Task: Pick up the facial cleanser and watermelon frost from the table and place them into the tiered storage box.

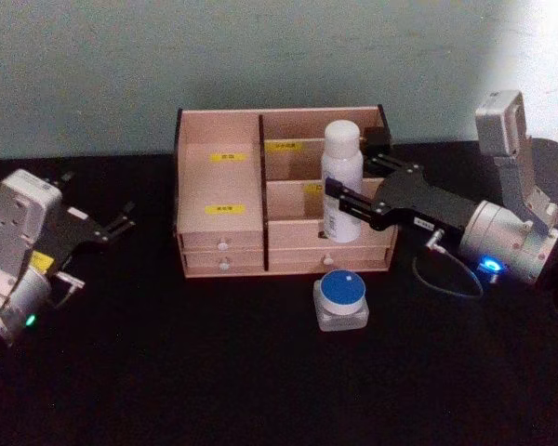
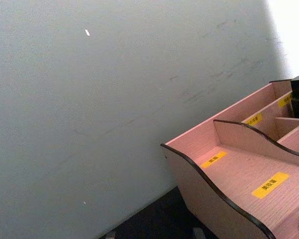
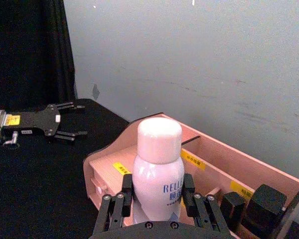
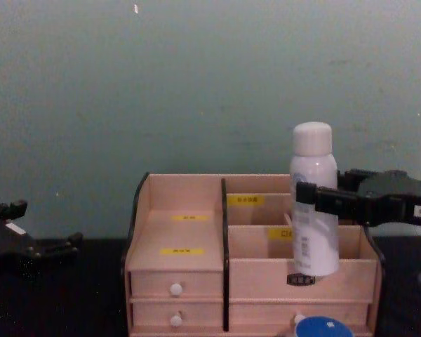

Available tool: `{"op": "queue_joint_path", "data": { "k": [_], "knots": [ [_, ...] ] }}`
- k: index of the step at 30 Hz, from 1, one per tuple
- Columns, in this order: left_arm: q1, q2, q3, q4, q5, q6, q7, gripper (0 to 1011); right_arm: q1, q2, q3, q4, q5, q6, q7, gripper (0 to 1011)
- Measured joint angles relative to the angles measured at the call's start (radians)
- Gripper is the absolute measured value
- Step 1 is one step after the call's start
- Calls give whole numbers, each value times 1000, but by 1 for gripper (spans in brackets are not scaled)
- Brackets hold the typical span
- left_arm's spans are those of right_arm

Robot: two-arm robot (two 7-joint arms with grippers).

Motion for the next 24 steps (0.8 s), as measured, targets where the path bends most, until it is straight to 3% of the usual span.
{"op": "queue_joint_path", "data": {
  "k": [13, 24],
  "knots": [
    [0, 0, 0, 0, 0, 0, 0, 1001, 14, -9, 3, 10, 42, -20, 11, 593],
    [0, 0, 0, 0, 0, 0, 0, 1001, 54, -29, -8, 41, 43, -44, 15, 593]
  ]
}}
